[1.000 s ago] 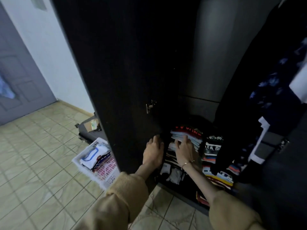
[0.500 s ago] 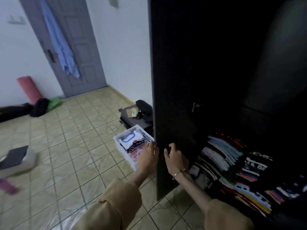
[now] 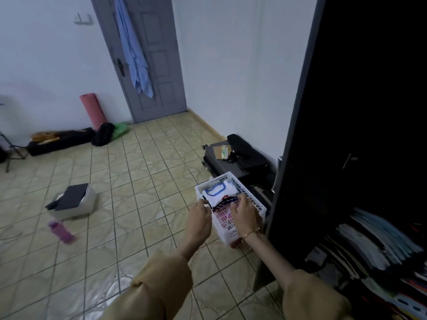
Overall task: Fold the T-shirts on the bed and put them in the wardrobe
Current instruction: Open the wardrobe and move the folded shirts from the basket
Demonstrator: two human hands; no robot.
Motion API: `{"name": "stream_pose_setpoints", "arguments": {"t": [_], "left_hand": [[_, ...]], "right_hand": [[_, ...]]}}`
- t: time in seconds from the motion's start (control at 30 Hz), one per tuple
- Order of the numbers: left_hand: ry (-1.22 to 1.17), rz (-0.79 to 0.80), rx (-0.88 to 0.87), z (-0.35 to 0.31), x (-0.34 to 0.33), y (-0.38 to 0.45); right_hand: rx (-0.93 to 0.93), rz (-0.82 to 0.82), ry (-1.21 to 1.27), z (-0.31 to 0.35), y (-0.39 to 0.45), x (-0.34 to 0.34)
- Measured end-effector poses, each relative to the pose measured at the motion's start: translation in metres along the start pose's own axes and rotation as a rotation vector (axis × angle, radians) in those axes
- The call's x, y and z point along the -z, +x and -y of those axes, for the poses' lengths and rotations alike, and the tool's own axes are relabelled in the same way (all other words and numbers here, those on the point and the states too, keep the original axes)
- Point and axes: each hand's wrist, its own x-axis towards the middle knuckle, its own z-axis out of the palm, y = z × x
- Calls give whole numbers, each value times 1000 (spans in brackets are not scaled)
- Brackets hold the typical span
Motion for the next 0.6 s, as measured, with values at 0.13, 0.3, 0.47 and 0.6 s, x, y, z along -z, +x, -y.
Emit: {"name": "stream_pose_setpoints", "arguments": {"t": [0.13, 0.3, 0.47, 0.6], "left_hand": [[-10, 31, 37, 16, -7, 55], [-52, 29, 138, 34, -26, 138], [-71, 55, 218, 54, -44, 214], [-87, 68, 236, 69, -59, 270]], "right_hand": [[-19, 34, -70, 3, 59, -24], [-91, 52, -124, 1, 148, -52], [-192, 82, -128, -8, 224, -87], [-233, 91, -144, -16, 282, -114]]}}
